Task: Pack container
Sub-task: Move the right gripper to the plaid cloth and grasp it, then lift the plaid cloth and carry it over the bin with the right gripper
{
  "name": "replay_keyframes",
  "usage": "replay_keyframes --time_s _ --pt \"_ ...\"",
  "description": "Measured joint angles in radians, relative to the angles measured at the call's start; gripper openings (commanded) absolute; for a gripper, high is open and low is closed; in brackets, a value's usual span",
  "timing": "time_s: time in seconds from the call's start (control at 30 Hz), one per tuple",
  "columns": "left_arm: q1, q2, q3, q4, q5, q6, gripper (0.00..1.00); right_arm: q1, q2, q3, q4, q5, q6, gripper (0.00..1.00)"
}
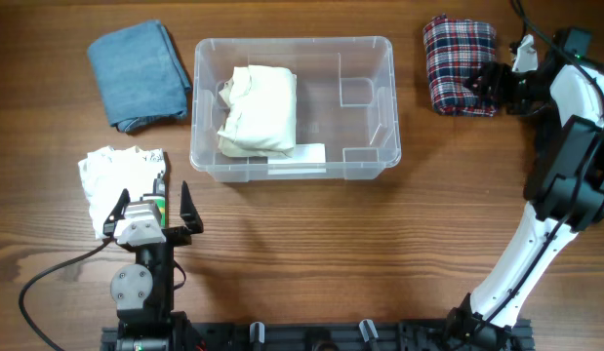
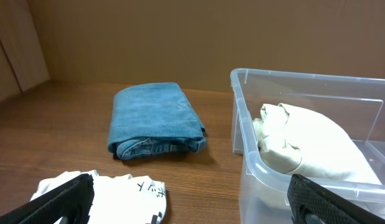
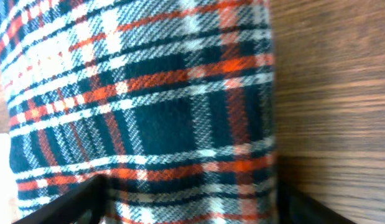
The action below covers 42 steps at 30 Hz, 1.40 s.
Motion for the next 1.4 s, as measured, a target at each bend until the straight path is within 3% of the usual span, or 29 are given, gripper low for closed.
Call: replay_keyframes --time_s 0.07,0.13,0.47,1.0,1.4 --pt "0.0 0.0 0.0 0.0 0.0 0.0 1.0 0.001 0.005 0.0 0.002 -0.007 0.002 0.24" --pt "0.0 0.0 0.0 0.0 0.0 0.0 1.0 0.001 0.009 0.0 0.005 -0.017 0.013 0.04" --pt "0.0 0.0 0.0 0.0 0.0 0.0 1.0 0.008 -0.023 -0.002 -0.006 -0.044 0.024 0.04" --pt "0.0 0.0 0.0 0.0 0.0 0.0 1.0 0.115 -0.425 -0.015 -0.052 -0.043 0.055 0.04" --pt "0.0 0.0 0.0 0.0 0.0 0.0 1.0 0.291 -0.715 -0.015 -0.127 -0.044 0.281 0.04"
